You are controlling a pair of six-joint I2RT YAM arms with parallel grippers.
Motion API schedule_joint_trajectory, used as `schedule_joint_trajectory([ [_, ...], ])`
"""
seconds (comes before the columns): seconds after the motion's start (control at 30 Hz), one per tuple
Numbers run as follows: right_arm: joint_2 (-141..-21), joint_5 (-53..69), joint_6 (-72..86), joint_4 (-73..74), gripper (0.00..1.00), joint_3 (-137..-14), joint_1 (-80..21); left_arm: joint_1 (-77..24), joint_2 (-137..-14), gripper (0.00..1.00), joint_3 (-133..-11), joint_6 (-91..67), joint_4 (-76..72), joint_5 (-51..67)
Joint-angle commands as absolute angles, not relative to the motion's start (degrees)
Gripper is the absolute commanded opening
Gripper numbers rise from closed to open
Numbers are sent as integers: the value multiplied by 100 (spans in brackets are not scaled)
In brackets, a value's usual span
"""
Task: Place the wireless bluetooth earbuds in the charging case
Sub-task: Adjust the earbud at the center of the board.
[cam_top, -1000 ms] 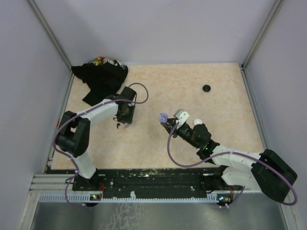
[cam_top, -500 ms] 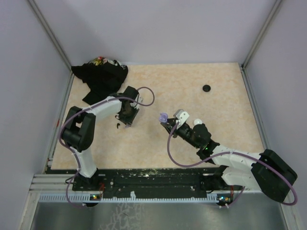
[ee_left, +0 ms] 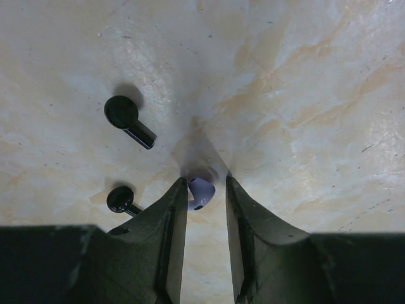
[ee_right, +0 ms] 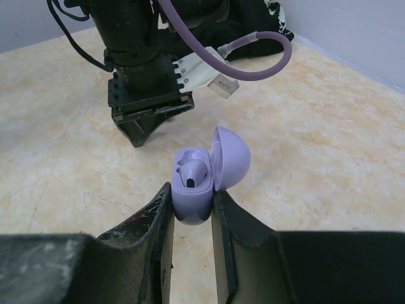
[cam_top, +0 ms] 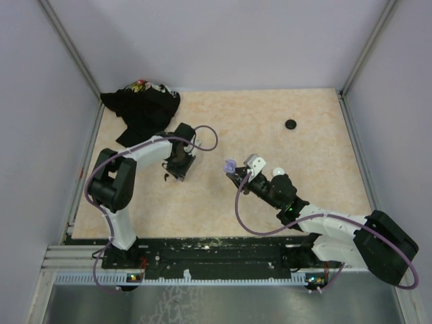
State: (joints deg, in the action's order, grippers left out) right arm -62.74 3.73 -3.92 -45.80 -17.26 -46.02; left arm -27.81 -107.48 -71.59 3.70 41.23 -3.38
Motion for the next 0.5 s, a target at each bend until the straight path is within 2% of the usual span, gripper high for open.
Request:
schedule_joint_trajectory([
  [0.0,-6158,403,-405,-4843,0,-1832,-4624,-2745,-10764,37,-7212,343,4412,-325],
  [0.47,-6133,444,-404,-4825,0,-1843,-4623,-2748,-10950,37,-7325,453,4485,-288],
])
